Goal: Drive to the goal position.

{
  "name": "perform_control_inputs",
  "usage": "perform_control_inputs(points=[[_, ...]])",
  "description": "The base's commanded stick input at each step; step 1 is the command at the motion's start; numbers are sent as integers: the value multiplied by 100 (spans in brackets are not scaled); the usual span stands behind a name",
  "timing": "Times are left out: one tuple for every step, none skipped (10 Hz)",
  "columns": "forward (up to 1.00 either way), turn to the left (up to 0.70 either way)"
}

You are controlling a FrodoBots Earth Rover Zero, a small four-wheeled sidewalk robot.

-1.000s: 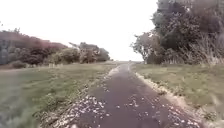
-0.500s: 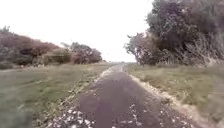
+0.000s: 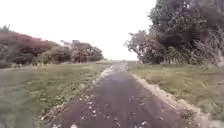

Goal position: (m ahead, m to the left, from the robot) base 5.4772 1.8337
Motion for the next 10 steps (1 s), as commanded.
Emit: perform_control_inputs(points=[[100,0],[100,0],[100,0],[100,0],[100,0],[100,0],[100,0],[100,0],[100,0],[100,0]])
